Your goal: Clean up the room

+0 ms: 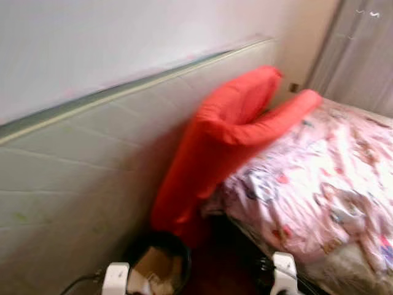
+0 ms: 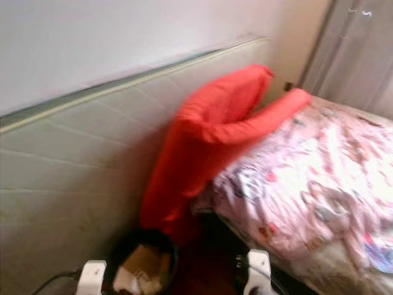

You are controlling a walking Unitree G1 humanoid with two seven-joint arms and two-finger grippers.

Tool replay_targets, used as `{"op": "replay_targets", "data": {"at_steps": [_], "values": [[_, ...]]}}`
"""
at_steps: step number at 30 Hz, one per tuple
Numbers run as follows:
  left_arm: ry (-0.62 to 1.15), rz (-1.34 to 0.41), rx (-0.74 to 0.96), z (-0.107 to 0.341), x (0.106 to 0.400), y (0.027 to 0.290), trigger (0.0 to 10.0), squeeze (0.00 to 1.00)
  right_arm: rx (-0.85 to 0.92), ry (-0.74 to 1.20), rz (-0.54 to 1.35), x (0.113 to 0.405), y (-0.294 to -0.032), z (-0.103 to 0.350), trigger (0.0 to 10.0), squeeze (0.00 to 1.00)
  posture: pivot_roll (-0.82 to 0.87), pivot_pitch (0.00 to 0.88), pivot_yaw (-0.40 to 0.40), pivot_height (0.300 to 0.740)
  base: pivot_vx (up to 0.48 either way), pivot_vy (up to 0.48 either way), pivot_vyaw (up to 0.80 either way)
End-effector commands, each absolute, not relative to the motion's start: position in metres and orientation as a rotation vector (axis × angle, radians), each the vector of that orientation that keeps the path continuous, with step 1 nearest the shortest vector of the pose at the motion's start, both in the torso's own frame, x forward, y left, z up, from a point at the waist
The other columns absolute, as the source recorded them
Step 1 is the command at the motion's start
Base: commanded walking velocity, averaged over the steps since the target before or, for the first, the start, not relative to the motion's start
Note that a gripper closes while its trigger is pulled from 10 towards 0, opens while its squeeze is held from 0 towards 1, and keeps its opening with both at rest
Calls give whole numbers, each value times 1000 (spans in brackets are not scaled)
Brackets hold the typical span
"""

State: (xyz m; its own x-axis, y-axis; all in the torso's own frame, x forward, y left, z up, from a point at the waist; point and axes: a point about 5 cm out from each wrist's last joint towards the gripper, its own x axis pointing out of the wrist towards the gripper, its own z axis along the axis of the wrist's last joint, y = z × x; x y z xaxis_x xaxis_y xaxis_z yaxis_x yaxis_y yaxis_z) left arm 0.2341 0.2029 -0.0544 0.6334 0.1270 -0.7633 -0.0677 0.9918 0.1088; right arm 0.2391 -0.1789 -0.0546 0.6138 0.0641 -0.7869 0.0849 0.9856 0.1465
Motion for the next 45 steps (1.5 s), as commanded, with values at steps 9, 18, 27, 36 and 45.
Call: {"op": "replay_targets", "data": {"at_steps": [9, 18, 27, 36, 45], "values": [[912, 102, 74, -59, 228, 202, 10000, 0, 178, 914, -10, 239, -177, -55, 10000, 0, 50, 0, -35, 740, 0, 0, -780], [912, 96, 86, -59, 227, 203, 10000, 0, 180, 914, -8, 238, -176, -56, 10000, 0, 49, 0, -25, 740, 0, 0, -778], [909, 93, 93, -58, 228, 205, 10000, 0, 188, 911, -10, 238, -174, -56, 10000, 0, 51, 0, -16, 740, 0, 0, -774], [907, 98, 91, -58, 228, 206, 10000, 0, 201, 902, -32, 239, -173, -55, 10000, 0, 54, 0, -13, 740, 0, 0, -339], [906, 99, 94, -58, 228, 207, 10000, 0, 212, 895, -44, 239, -172, -56, 10000, 0, 60, 0, -6, 740, 0, 0, 0]]}}
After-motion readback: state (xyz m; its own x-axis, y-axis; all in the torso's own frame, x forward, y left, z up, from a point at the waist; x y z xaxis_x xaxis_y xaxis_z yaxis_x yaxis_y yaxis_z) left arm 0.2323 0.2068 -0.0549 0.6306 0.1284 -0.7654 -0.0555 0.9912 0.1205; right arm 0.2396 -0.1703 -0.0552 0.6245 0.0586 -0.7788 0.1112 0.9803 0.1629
